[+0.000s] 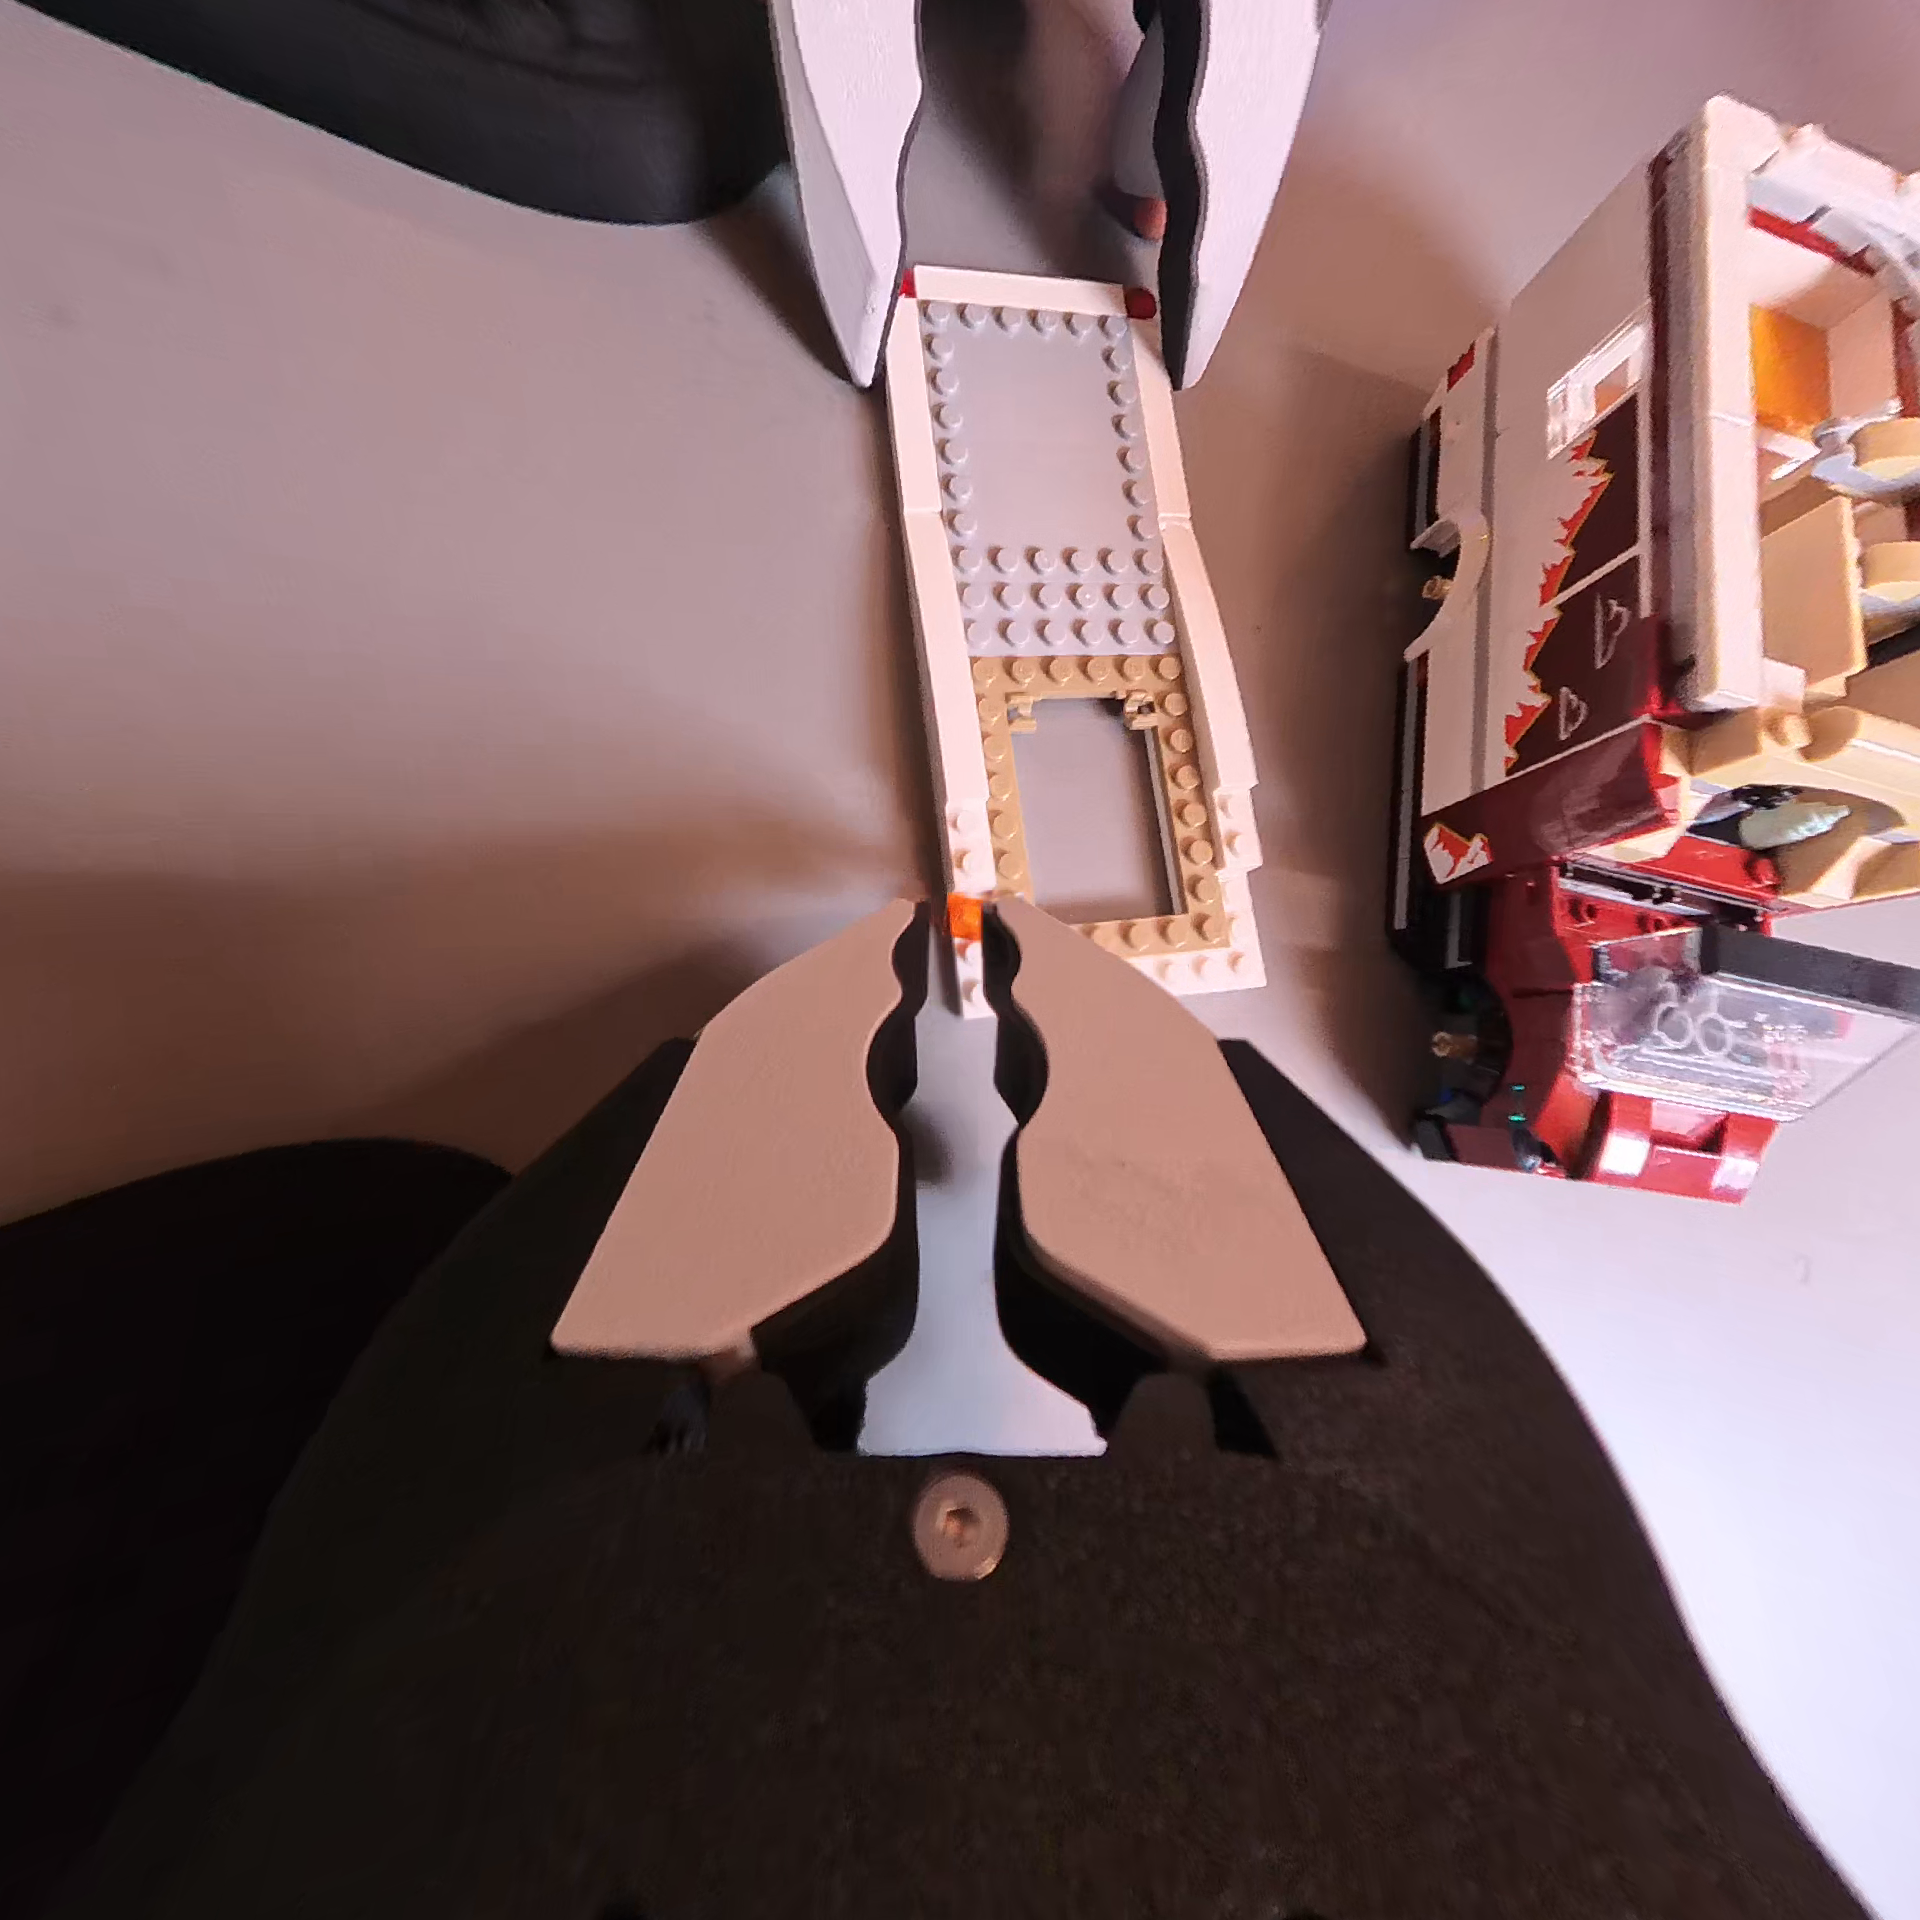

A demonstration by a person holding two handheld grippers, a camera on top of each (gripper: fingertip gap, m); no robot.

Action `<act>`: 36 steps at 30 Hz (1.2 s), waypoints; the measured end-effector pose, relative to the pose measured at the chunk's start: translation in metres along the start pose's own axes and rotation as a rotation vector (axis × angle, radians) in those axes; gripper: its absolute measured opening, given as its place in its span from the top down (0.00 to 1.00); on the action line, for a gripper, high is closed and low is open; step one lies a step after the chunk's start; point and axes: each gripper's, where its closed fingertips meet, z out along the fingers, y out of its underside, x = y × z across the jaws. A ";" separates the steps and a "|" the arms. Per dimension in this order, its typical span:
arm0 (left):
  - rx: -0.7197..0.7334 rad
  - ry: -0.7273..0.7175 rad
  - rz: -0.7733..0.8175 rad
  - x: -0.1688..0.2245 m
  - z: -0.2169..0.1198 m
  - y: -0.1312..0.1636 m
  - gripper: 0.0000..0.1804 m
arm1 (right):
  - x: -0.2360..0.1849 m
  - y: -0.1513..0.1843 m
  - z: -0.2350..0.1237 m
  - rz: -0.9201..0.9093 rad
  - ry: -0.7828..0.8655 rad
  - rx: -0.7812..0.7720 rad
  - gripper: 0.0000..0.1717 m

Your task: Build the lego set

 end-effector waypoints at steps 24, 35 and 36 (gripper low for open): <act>-0.002 0.002 0.002 0.000 0.001 0.000 0.62 | 0.004 0.005 0.007 -0.166 0.099 -0.211 0.98; -0.011 -0.007 0.004 0.001 0.001 0.000 0.63 | 0.004 0.005 0.009 -0.207 0.022 -0.357 0.98; -0.011 -0.008 0.003 0.001 0.001 0.000 0.63 | 0.004 0.005 0.009 -0.219 0.019 -0.371 0.98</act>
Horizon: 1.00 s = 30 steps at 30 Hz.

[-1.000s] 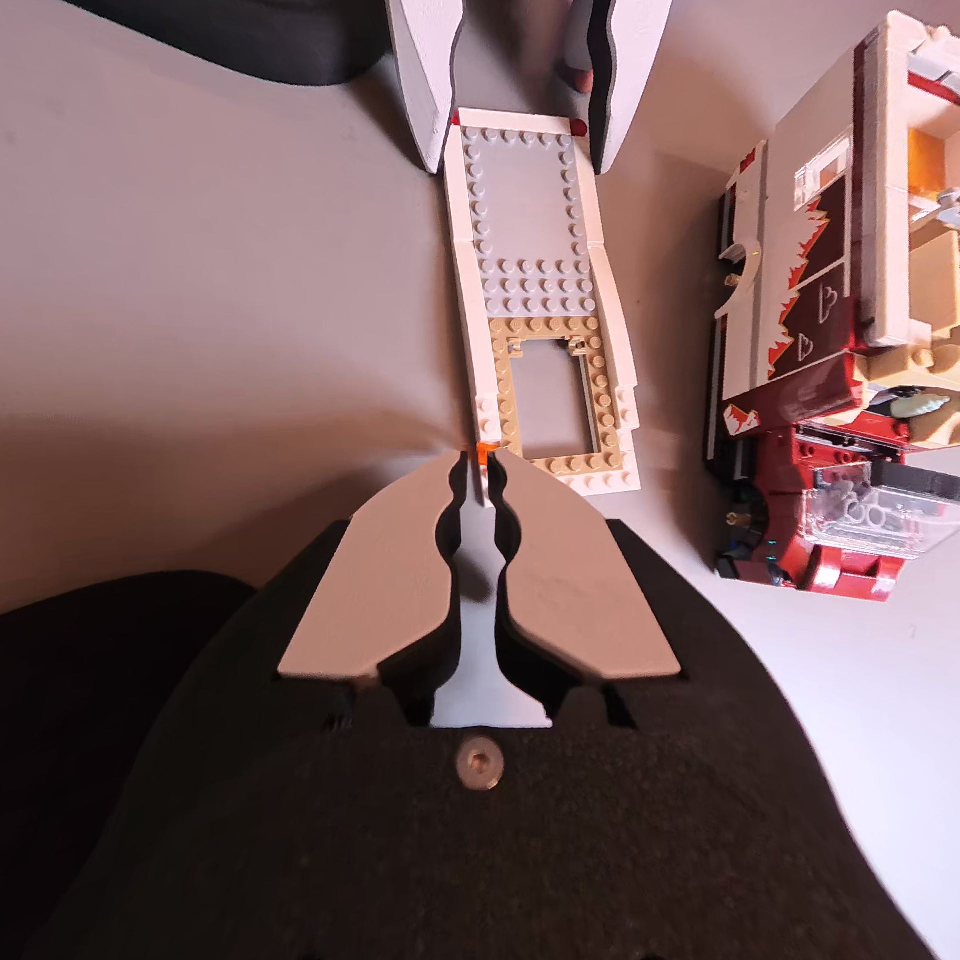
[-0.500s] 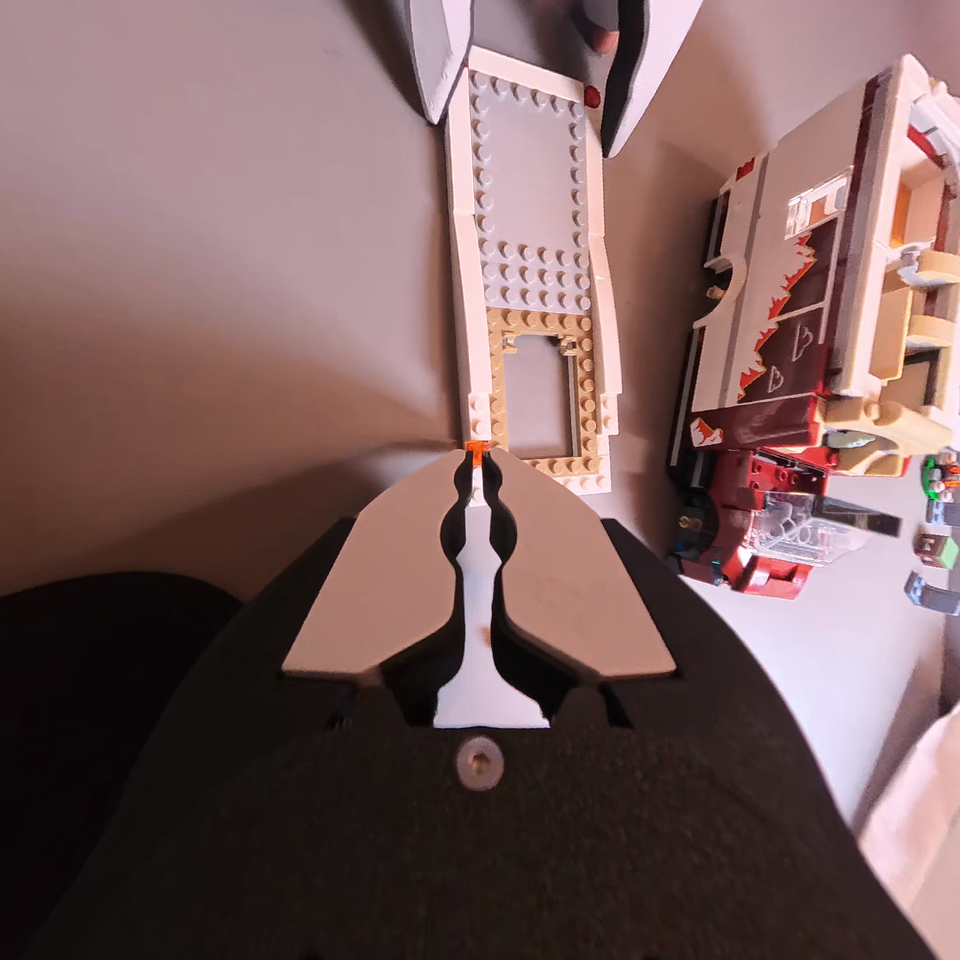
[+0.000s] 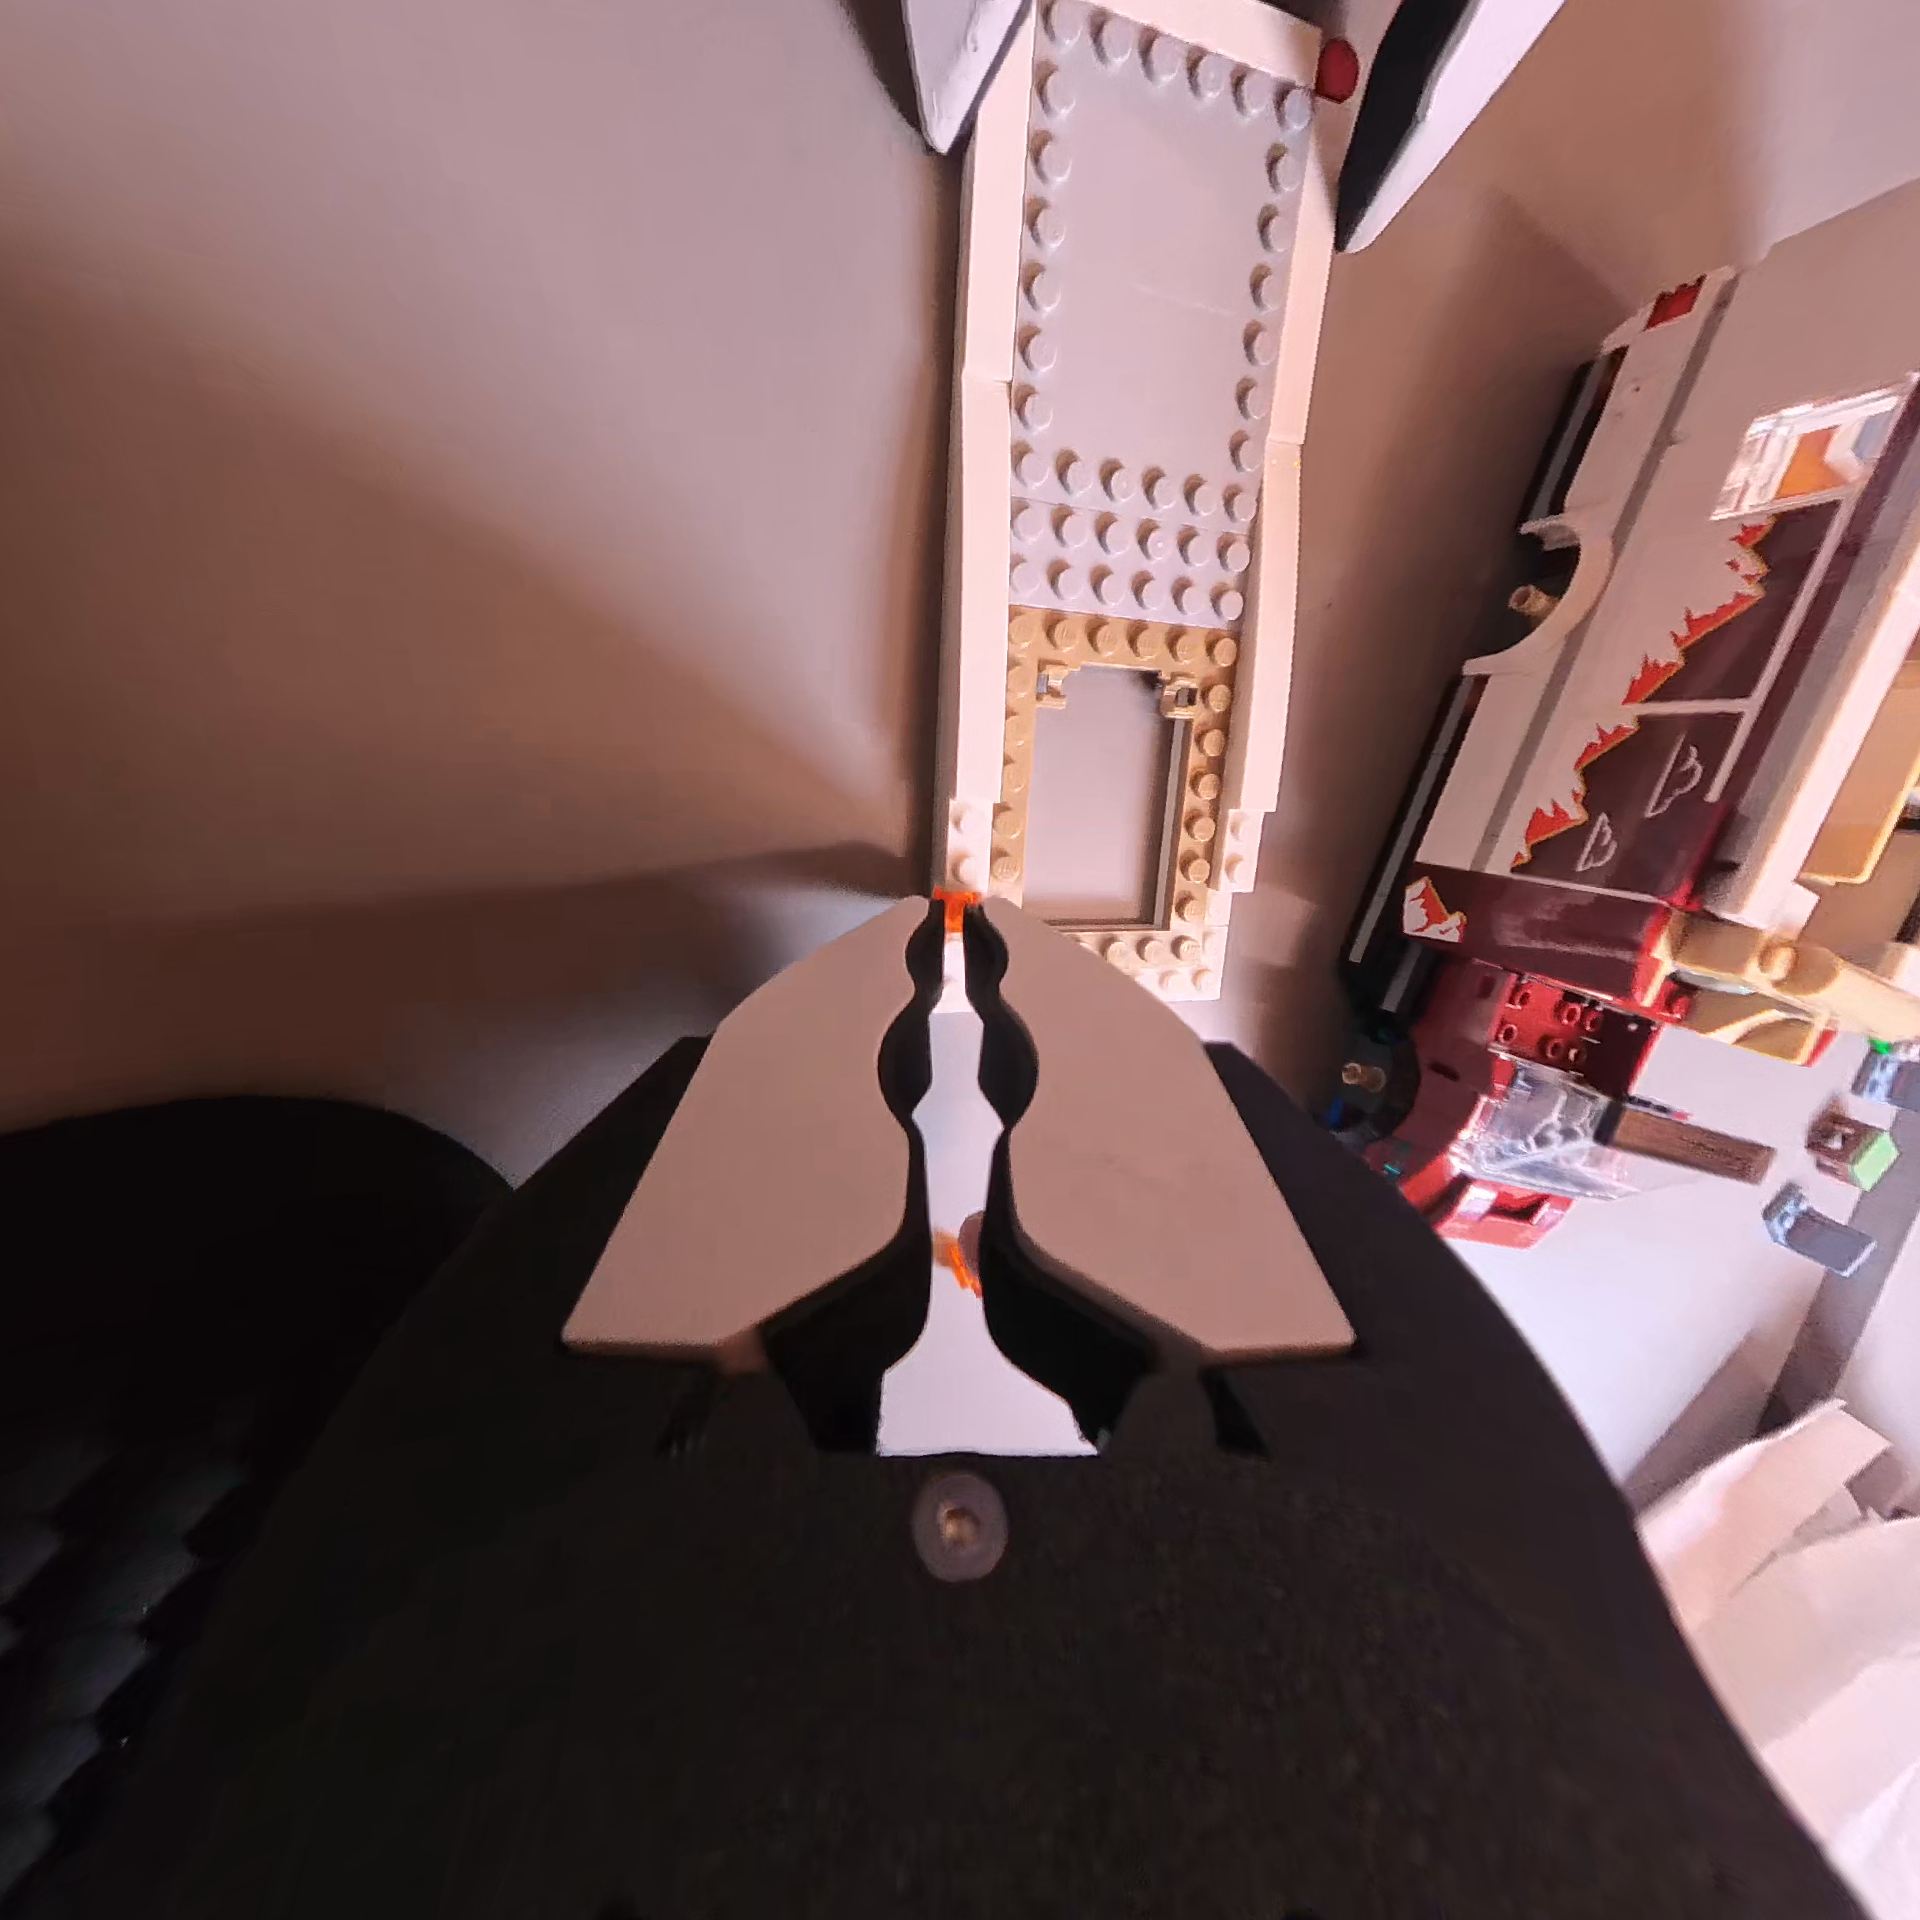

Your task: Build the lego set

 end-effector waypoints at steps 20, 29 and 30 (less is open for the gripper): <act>0.004 0.010 0.013 0.002 0.000 0.000 0.62 | 0.002 0.065 -0.027 0.441 0.020 0.188 0.90; 0.046 0.009 0.023 -0.003 -0.010 -0.004 0.60 | 0.003 0.075 -0.018 0.506 0.002 0.227 0.93; 0.068 0.007 0.016 -0.004 -0.013 -0.008 0.60 | 0.003 0.074 -0.019 0.507 -0.013 0.235 0.96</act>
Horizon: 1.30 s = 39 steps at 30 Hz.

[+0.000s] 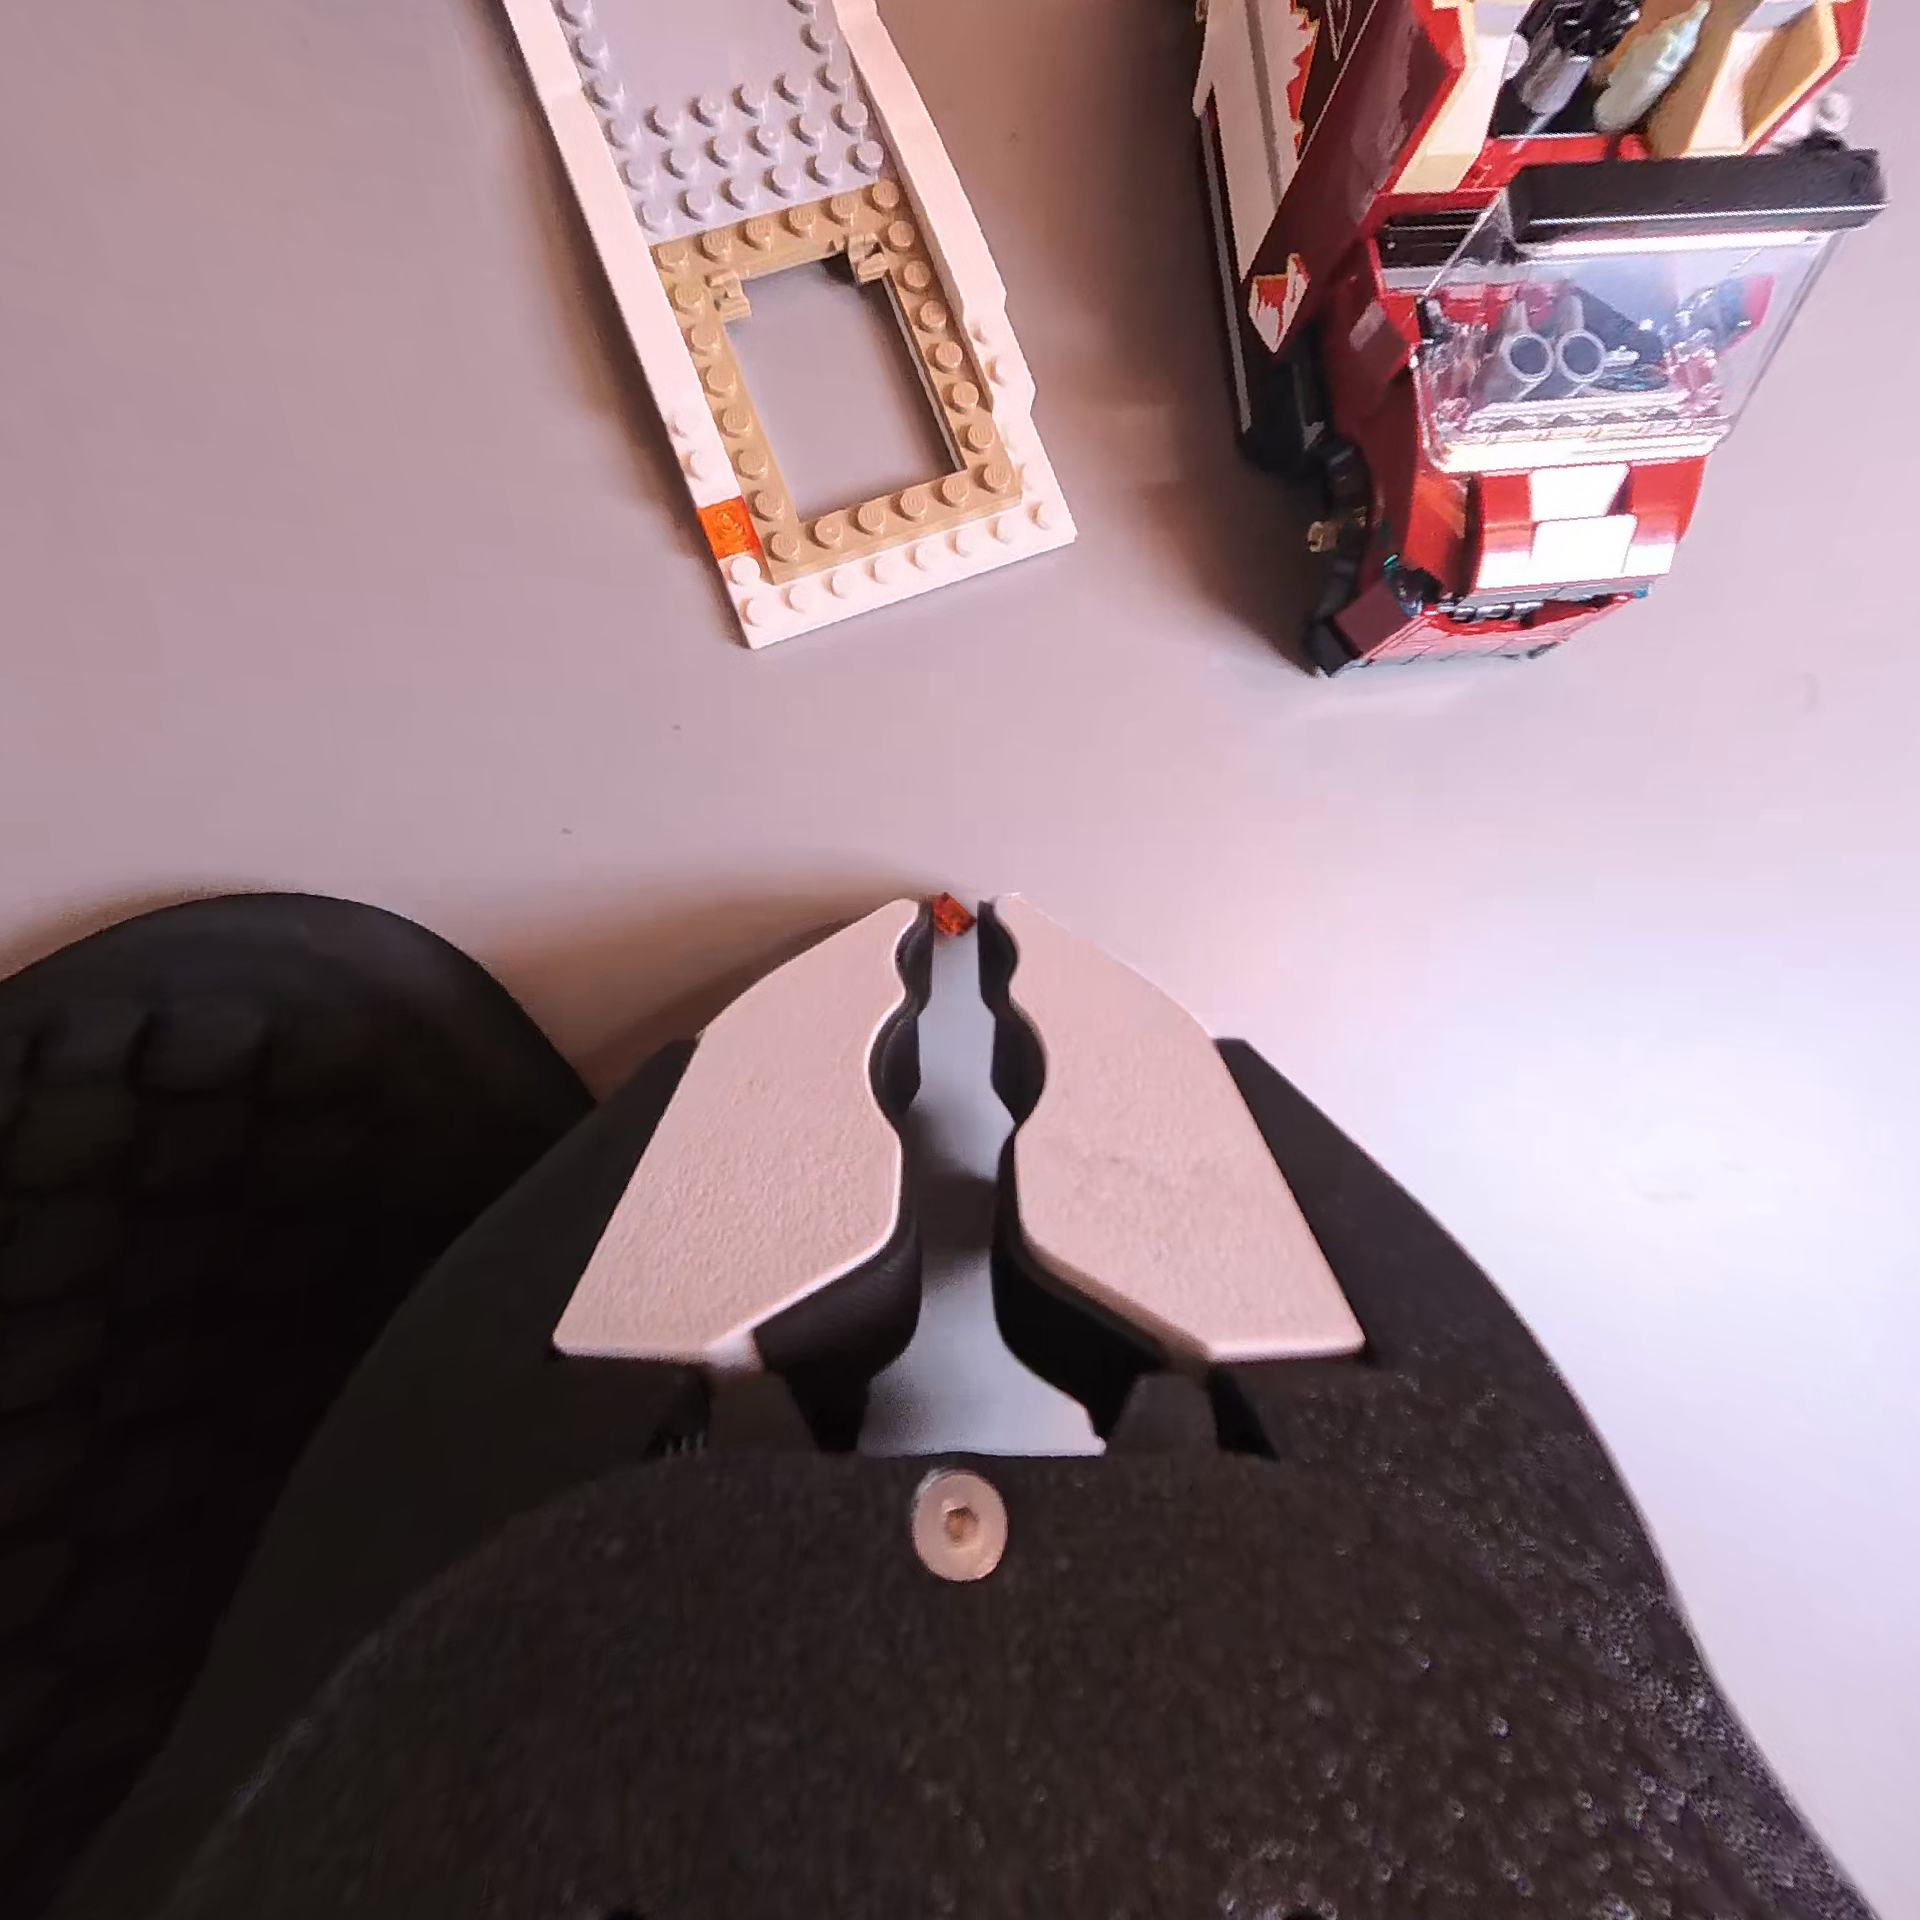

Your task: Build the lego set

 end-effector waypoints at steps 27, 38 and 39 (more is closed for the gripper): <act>0.264 -0.177 0.560 0.066 0.008 -0.071 0.94 | -0.096 -0.137 0.013 0.702 -0.879 0.281 0.96; 0.421 -0.116 0.192 0.043 -0.009 -0.087 0.95 | -0.063 -0.152 -0.008 0.294 -0.391 0.571 0.93; 0.436 -0.120 0.166 0.040 -0.011 -0.088 0.95 | -0.061 -0.154 -0.010 0.258 -0.324 0.585 0.94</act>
